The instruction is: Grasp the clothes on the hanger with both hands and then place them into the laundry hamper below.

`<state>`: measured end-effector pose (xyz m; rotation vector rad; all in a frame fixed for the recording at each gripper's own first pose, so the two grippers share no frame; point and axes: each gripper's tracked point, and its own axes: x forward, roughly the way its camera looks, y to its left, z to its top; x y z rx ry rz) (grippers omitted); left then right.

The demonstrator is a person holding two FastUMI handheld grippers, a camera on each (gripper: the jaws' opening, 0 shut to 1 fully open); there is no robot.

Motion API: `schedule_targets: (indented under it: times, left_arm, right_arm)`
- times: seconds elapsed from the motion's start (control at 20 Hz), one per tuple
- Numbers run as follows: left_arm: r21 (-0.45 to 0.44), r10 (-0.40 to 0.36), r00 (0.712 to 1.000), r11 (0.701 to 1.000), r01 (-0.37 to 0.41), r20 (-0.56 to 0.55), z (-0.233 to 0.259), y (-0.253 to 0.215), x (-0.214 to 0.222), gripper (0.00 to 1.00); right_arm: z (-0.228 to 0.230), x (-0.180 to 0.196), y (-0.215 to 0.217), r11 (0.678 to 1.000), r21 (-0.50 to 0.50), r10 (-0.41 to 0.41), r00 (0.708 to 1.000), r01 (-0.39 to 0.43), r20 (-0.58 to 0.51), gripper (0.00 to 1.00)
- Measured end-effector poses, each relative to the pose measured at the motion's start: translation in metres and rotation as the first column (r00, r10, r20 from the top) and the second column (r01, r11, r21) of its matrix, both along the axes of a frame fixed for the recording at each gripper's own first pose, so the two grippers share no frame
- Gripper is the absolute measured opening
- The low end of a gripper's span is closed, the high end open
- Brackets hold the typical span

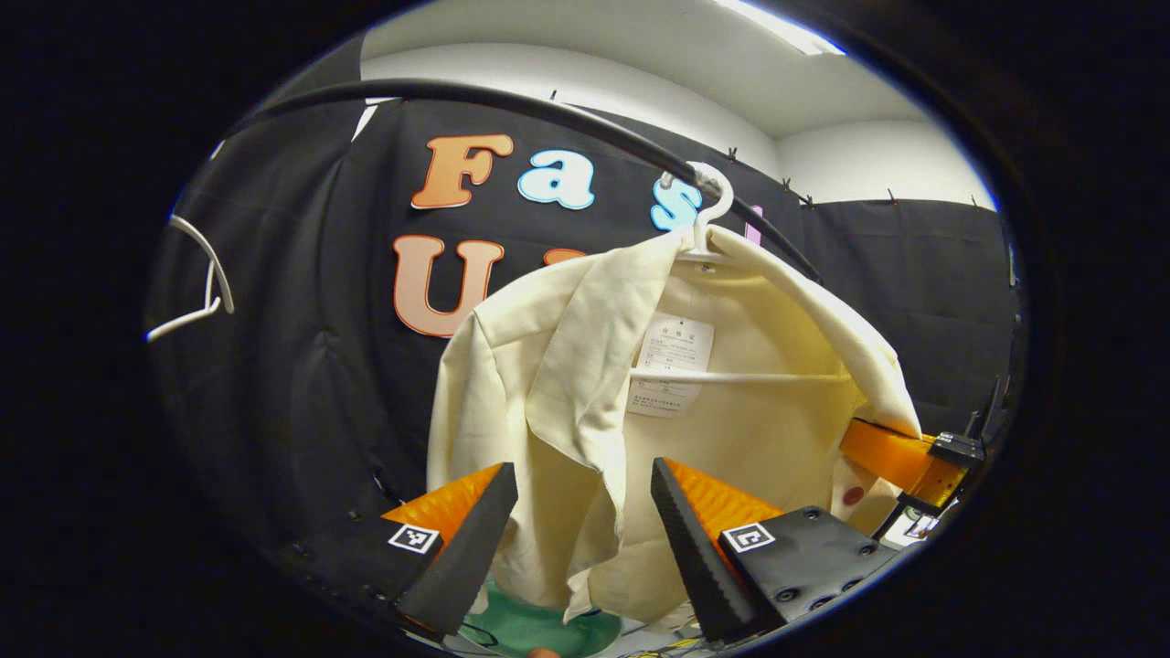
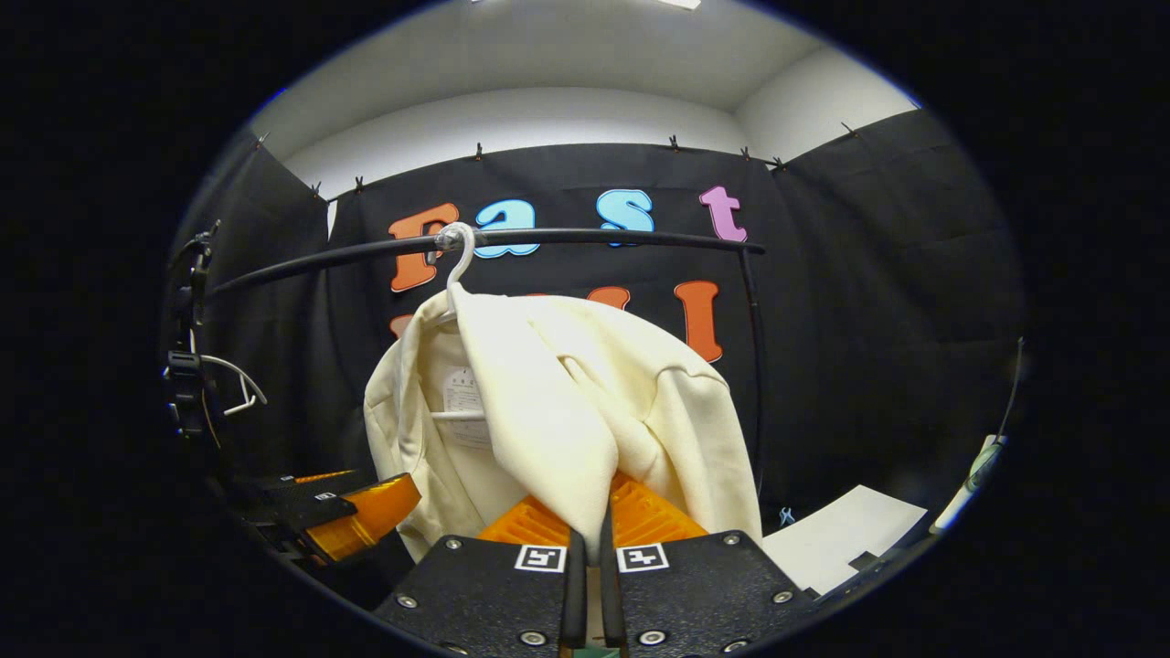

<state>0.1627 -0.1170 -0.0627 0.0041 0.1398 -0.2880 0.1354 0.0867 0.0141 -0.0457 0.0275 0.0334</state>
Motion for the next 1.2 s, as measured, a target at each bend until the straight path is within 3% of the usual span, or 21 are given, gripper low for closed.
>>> schedule_targets:
  times: [0.4,0.45,0.55,0.6,0.75,0.9,0.95,1.0,1.05,1.2]
  left_arm:
    - [0.039,0.010,0.998,0.999,-0.008,-0.064,-0.039,-0.009,0.040,0.97]
    - [0.033,0.009,0.997,0.999,-0.007,-0.075,-0.043,-0.011,0.042,1.00]
    - [0.019,0.014,0.996,1.000,-0.012,-0.090,-0.049,-0.011,0.047,0.95]
    - [0.017,0.016,0.995,1.000,-0.014,-0.097,-0.053,-0.010,0.048,0.90]
    - [0.047,0.028,0.995,0.999,-0.023,-0.094,-0.059,-0.007,0.054,0.60]
    - [0.080,0.052,0.994,0.996,-0.045,-0.092,-0.060,-0.002,0.059,0.40]
    - [0.072,0.030,0.994,0.997,-0.023,-0.103,-0.063,-0.007,0.058,0.25]
    - [0.071,0.021,0.992,0.997,-0.012,-0.124,-0.063,-0.007,0.054,0.25]
    - [0.050,0.020,0.990,0.999,-0.013,-0.137,-0.067,-0.006,0.054,0.11]
    - [0.037,0.058,0.992,0.998,-0.054,-0.108,-0.052,0.022,0.048,0.09]
  right_arm:
    - [0.003,-0.003,0.001,1.000,0.009,0.012,1.000,-0.012,0.000,0.06]
    - [0.004,-0.003,0.001,1.000,0.011,0.013,1.000,-0.013,0.001,0.06]
    - [0.008,-0.007,0.005,1.000,0.011,0.018,1.000,-0.018,0.004,0.06]
    - [0.009,-0.008,0.006,1.000,0.008,0.019,1.000,-0.019,0.007,0.06]
    - [0.012,-0.010,0.005,1.000,-0.012,0.023,1.000,-0.022,0.019,0.06]
    - [0.011,-0.011,0.004,0.999,-0.026,0.031,0.999,-0.030,0.021,0.06]
    - [0.011,-0.011,0.005,0.999,-0.028,0.033,0.999,-0.033,0.020,0.06]
    - [0.012,-0.011,0.005,0.999,-0.030,0.035,0.999,-0.034,0.020,0.06]
    - [0.013,-0.011,0.005,0.999,-0.023,0.037,0.999,-0.037,0.016,0.06]
    - [0.018,-0.001,-0.005,0.998,-0.043,0.052,0.998,-0.051,0.022,0.05]
